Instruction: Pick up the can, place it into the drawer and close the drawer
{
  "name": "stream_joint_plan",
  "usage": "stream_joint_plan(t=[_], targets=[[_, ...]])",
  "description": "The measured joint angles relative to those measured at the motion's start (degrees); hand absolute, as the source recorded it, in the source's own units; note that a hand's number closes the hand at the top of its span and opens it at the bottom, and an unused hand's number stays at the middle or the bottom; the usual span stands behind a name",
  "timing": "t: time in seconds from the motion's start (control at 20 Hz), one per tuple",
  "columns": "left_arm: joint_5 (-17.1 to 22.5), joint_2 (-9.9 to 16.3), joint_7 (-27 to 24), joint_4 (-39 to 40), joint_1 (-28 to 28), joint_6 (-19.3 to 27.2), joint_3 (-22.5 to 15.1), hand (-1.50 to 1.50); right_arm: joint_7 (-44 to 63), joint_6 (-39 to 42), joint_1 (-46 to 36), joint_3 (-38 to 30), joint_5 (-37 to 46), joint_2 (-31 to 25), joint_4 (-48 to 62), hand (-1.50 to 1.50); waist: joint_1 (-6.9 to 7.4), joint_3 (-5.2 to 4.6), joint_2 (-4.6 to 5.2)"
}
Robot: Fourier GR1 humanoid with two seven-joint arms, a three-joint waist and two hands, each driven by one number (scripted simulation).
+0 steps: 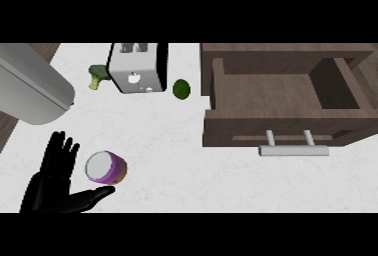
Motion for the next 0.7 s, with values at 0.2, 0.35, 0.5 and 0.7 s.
stream_joint_plan(t=[0.2, 0.35, 0.5, 0.7], targets=[[0.23, -0.15, -5.73, 6.7, -0.72, -0.52, 2.17, -1.5, -0.07, 1.06, -0.01, -0.44, 0.54, 1.28, -0.26, -1.5, -0.01, 0.0, 0.01], [0.26, -0.27, -8.53, 10.39, -0.96, -0.48, 2.87, -1.5, 0.75, 0.76, -0.91, -0.81, 1.3, 1.81, -0.69, -1.5, 0.03, 0.0, 0.02], [0.29, -0.32, -11.8, 14.06, -0.49, -1.04, 3.31, -1.5, -0.4, 2.96, -0.83, -2.01, 1.15, 1.75, 0.9, -1.5, 0.02, -0.01, 0.01], [0.76, 0.09, -14.98, 18.21, -0.36, -1.46, 3.4, -1.5, -0.45, 4.59, -0.66, -3.18, 0.97, 2.33, 0.9, -1.5, 0.01, 0.01, 0.0]])
